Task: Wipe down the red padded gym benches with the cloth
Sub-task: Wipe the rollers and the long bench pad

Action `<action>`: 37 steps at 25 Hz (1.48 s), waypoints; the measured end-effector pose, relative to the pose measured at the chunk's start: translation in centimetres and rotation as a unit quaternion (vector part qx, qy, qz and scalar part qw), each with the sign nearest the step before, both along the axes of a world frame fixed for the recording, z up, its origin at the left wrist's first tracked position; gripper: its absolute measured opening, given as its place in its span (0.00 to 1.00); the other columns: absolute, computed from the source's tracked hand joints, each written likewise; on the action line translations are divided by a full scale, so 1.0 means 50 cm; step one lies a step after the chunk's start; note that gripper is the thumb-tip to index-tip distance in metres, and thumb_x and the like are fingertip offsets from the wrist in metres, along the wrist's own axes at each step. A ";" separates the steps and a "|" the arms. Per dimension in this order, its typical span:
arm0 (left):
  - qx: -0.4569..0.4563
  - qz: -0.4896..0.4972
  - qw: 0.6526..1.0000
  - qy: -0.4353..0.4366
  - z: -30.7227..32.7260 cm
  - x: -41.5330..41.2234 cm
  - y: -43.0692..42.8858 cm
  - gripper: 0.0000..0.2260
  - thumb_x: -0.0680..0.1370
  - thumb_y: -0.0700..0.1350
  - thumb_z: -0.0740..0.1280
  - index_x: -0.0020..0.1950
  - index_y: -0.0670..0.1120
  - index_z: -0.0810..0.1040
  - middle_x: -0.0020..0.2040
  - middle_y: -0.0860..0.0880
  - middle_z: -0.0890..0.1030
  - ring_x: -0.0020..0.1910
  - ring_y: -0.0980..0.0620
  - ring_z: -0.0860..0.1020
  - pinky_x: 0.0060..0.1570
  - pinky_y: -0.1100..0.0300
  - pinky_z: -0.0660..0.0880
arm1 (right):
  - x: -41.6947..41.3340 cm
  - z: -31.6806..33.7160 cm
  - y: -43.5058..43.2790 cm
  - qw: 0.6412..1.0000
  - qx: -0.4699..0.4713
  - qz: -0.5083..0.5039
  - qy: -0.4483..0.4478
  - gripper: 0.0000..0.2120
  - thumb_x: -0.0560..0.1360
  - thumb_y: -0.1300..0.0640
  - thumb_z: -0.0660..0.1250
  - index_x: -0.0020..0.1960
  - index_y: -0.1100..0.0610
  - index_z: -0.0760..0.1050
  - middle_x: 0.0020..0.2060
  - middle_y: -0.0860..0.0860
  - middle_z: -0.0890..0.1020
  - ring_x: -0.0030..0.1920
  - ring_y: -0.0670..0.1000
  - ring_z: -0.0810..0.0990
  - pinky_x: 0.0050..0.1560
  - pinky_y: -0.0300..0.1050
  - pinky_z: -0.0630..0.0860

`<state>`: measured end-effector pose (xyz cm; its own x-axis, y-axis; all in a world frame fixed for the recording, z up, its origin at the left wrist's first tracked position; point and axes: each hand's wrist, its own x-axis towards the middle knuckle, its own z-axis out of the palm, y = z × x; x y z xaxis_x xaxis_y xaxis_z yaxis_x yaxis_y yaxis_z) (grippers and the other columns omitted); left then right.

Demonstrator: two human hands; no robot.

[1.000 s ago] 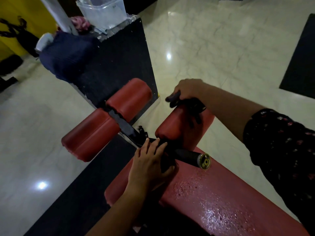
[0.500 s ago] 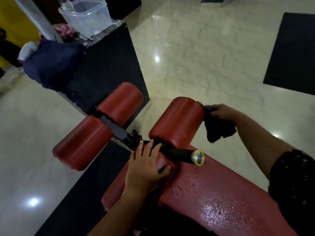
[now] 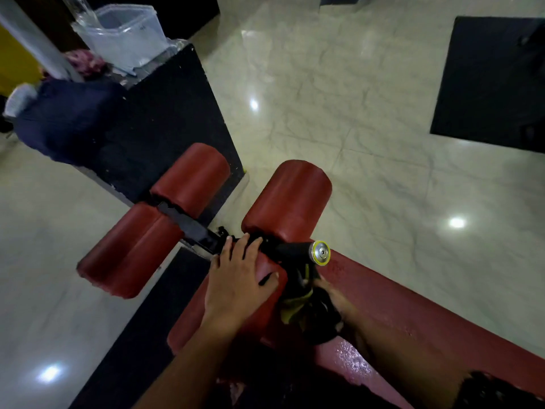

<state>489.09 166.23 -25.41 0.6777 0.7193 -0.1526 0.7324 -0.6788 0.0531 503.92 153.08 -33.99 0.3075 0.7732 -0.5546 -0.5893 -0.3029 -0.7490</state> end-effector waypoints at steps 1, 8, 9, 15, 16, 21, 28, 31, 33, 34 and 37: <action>-0.001 0.000 1.000 0.001 0.000 0.000 0.000 0.39 0.70 0.71 0.46 0.79 0.55 0.56 0.79 0.52 0.58 0.79 0.45 0.51 0.74 0.43 0.57 | -0.016 0.003 0.000 0.997 0.020 -0.026 0.064 0.08 0.76 0.62 0.64 0.55 0.60 0.74 0.33 0.51 0.82 0.29 0.45 0.81 0.31 0.36 0.77; -0.003 0.001 1.000 -0.015 -0.002 -0.002 0.002 0.41 0.69 0.72 0.44 0.79 0.55 0.56 0.79 0.52 0.58 0.79 0.45 0.52 0.73 0.42 0.59 | -0.008 0.004 -0.025 0.993 0.010 -0.004 -0.119 0.18 0.73 0.71 0.67 0.58 0.55 0.78 0.43 0.48 0.85 0.43 0.47 0.82 0.45 0.40 0.77; -0.004 0.001 1.000 -0.016 -0.002 -0.003 0.002 0.41 0.69 0.72 0.45 0.79 0.55 0.57 0.79 0.52 0.58 0.79 0.45 0.52 0.73 0.42 0.59 | -0.009 0.004 -0.025 0.988 0.014 -0.009 -0.156 0.18 0.72 0.72 0.68 0.58 0.55 0.78 0.43 0.46 0.85 0.43 0.45 0.82 0.45 0.39 0.77; -0.003 -0.007 0.999 -0.032 -0.010 -0.008 0.002 0.36 0.76 0.67 0.59 0.80 0.53 0.55 0.80 0.51 0.57 0.79 0.45 0.51 0.74 0.43 0.58 | -0.053 0.003 -0.013 0.971 -0.012 0.021 -0.236 0.26 0.68 0.66 0.68 0.65 0.56 0.76 0.48 0.49 0.81 0.42 0.43 0.78 0.46 0.41 0.74; 0.000 -0.008 0.999 -0.033 -0.010 -0.009 0.001 0.36 0.77 0.67 0.58 0.80 0.53 0.53 0.80 0.51 0.56 0.79 0.45 0.51 0.74 0.43 0.57 | -0.058 0.012 -0.012 0.970 -0.007 0.006 -0.242 0.26 0.68 0.66 0.68 0.66 0.56 0.75 0.51 0.48 0.81 0.44 0.43 0.78 0.47 0.40 0.75; 0.007 -0.027 0.999 -0.029 -0.012 -0.025 -0.006 0.37 0.78 0.67 0.55 0.81 0.51 0.49 0.81 0.49 0.52 0.79 0.44 0.49 0.75 0.44 0.55 | -0.086 0.054 -0.033 0.894 -0.056 0.100 -0.434 0.35 0.73 0.59 0.68 0.77 0.49 0.61 0.54 0.52 0.72 0.54 0.51 0.73 0.50 0.41 0.67; 0.014 -0.099 0.995 -0.020 -0.008 -0.089 -0.017 0.38 0.77 0.67 0.46 0.81 0.49 0.41 0.81 0.48 0.44 0.80 0.48 0.44 0.76 0.51 0.47 | -0.066 0.116 0.005 0.954 -0.110 0.049 -0.275 0.22 0.71 0.68 0.65 0.64 0.57 0.77 0.49 0.56 0.82 0.44 0.55 0.81 0.46 0.42 0.79; 0.061 -0.099 0.993 -0.004 -0.014 -0.119 -0.054 0.36 0.79 0.64 0.48 0.81 0.49 0.41 0.81 0.47 0.43 0.80 0.46 0.43 0.77 0.49 0.46 | -0.110 0.138 -0.023 0.974 -0.068 -0.007 -0.216 0.18 0.73 0.71 0.62 0.58 0.56 0.77 0.44 0.56 0.81 0.35 0.51 0.78 0.32 0.35 0.76; 0.070 -0.093 0.993 0.004 -0.007 -0.128 -0.075 0.35 0.82 0.61 0.53 0.81 0.49 0.40 0.81 0.46 0.42 0.80 0.45 0.42 0.77 0.47 0.46 | -0.133 0.136 -0.025 0.970 -0.069 -0.010 -0.235 0.20 0.73 0.69 0.63 0.61 0.55 0.76 0.45 0.57 0.83 0.36 0.52 0.81 0.35 0.38 0.78; 0.072 -0.088 0.993 0.009 -0.002 -0.130 -0.082 0.34 0.82 0.60 0.53 0.81 0.50 0.41 0.81 0.47 0.42 0.80 0.45 0.42 0.76 0.45 0.47 | -0.139 0.141 -0.017 0.962 -0.081 -0.005 -0.261 0.21 0.73 0.67 0.63 0.63 0.54 0.75 0.46 0.57 0.83 0.38 0.54 0.82 0.36 0.39 0.78; 0.077 -0.058 0.995 0.017 -0.001 -0.133 -0.092 0.30 0.82 0.60 0.50 0.81 0.53 0.41 0.81 0.51 0.41 0.80 0.44 0.42 0.74 0.35 0.50 | -0.131 0.165 -0.008 0.938 -0.098 0.041 -0.329 0.21 0.74 0.66 0.64 0.65 0.53 0.74 0.45 0.56 0.80 0.40 0.54 0.79 0.29 0.32 0.73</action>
<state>482.42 161.60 -25.44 0.7531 0.6539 -0.0717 0.6490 -0.7564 -0.0820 497.37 152.67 -25.76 0.5777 0.7122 -0.3987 0.0130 -0.4965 -0.8679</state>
